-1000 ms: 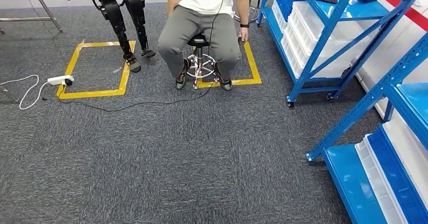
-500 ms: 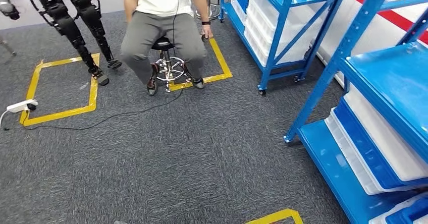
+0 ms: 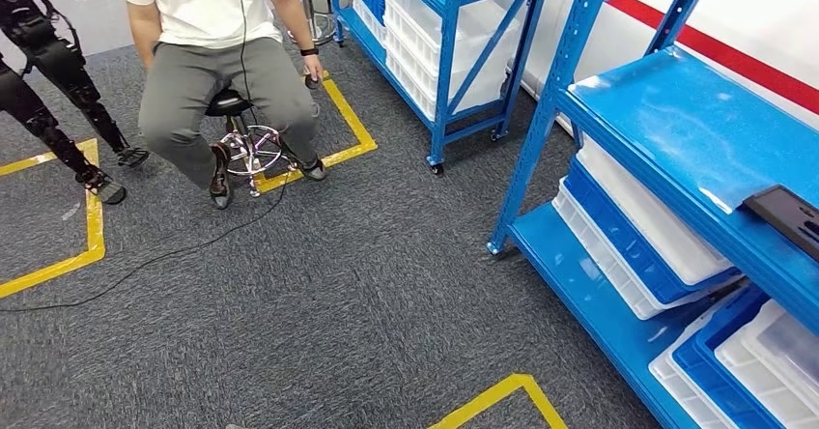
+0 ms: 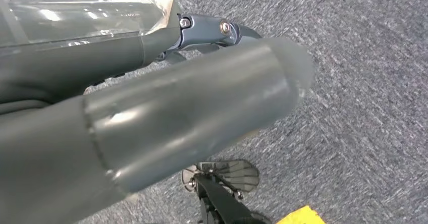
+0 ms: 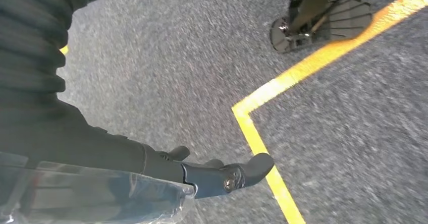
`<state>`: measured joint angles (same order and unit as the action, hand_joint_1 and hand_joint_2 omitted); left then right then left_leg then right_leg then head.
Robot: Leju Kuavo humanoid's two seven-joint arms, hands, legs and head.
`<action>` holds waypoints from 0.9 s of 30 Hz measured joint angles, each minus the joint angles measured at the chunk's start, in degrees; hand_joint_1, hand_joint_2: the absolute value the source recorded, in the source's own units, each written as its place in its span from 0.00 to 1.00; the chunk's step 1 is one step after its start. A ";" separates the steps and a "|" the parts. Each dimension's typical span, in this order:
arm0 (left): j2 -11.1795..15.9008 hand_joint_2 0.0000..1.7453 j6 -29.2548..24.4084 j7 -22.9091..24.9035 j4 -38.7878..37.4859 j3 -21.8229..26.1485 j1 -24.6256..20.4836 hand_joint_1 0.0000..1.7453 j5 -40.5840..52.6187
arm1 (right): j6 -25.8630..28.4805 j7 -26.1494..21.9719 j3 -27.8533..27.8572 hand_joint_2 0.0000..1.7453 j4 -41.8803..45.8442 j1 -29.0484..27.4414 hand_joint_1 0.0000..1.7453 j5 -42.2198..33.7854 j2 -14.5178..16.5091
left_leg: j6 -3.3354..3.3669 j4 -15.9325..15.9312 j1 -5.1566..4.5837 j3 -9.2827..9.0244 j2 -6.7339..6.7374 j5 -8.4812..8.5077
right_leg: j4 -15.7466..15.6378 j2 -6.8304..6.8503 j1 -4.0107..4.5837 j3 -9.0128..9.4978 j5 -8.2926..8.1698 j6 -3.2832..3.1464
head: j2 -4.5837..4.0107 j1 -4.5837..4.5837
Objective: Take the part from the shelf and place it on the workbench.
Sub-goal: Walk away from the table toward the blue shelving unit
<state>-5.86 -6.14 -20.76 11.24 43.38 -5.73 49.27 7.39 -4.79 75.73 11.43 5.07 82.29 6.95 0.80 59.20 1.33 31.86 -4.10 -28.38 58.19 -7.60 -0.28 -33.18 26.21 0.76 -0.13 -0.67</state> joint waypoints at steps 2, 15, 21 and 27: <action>-0.13 0.00 -0.01 -0.02 0.01 0.01 -0.19 0.00 0.00 | 0.00 0.00 0.00 1.00 -0.01 -0.20 0.00 0.00 -0.05 | 1.01 -0.83 -0.10 -0.31 1.56 0.53 | 1.34 1.44 -0.02 -1.06 0.62 0.45 | 0.00 0.10; 0.07 0.00 0.07 0.05 0.04 0.00 -0.41 0.00 0.38 | 0.00 0.00 0.02 1.00 0.01 0.06 0.00 -0.29 0.07 | -0.29 -1.39 -0.61 -1.92 10.75 -0.42 | 0.11 11.21 -0.54 0.34 0.67 1.36 | 0.00 0.16; -0.16 0.00 1.05 -0.80 0.02 -0.08 -0.64 0.00 1.13 | -0.07 1.02 0.16 1.00 0.03 0.03 0.00 -1.06 -0.86 | -1.22 11.75 0.26 3.44 4.68 -8.33 | -0.17 7.18 -0.90 0.53 0.06 -1.13 | 0.00 -0.27; -0.12 0.00 1.16 -0.92 0.02 -0.08 -0.43 0.00 1.09 | -0.09 1.29 0.33 1.00 0.03 -0.08 0.00 -1.16 -1.55 | -0.15 3.87 0.24 1.05 0.85 -1.35 | 0.06 2.39 -0.29 0.77 -0.01 -1.00 | 0.00 -0.24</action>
<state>-5.98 -4.98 -21.68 11.26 43.30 -6.15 50.36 7.30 -3.49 76.06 11.46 4.99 81.13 5.40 0.65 63.07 1.57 32.90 -3.25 -29.73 58.24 -5.21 -0.57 -32.41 26.20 -0.24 -0.13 -0.91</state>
